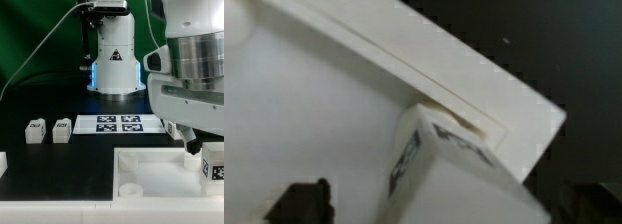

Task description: Assemble one leg

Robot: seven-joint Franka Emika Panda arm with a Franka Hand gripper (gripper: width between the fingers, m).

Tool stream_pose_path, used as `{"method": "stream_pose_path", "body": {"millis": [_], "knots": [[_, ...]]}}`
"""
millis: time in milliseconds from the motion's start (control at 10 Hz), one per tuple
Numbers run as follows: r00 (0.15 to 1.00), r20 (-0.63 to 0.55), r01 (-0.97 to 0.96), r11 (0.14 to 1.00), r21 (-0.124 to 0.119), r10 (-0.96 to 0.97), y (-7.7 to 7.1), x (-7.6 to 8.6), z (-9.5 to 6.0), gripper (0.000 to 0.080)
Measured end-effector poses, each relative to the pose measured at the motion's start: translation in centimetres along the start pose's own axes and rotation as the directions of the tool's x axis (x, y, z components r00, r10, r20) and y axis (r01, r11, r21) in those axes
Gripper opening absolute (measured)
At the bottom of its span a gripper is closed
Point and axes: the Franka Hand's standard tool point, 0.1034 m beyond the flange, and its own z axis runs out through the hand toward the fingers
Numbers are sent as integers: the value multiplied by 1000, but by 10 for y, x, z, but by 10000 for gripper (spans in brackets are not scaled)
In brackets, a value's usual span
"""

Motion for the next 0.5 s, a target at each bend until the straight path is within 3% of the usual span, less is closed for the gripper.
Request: {"method": "stream_pose_path", "body": {"millis": [100,400,500], "knots": [[1000,2,-1,1000,3,1,0,1,0,647],[937,1,349,937,-8,-349,2,2,0,648],[838,5,546,837,-41,-546,2,2,-1,648]]}}
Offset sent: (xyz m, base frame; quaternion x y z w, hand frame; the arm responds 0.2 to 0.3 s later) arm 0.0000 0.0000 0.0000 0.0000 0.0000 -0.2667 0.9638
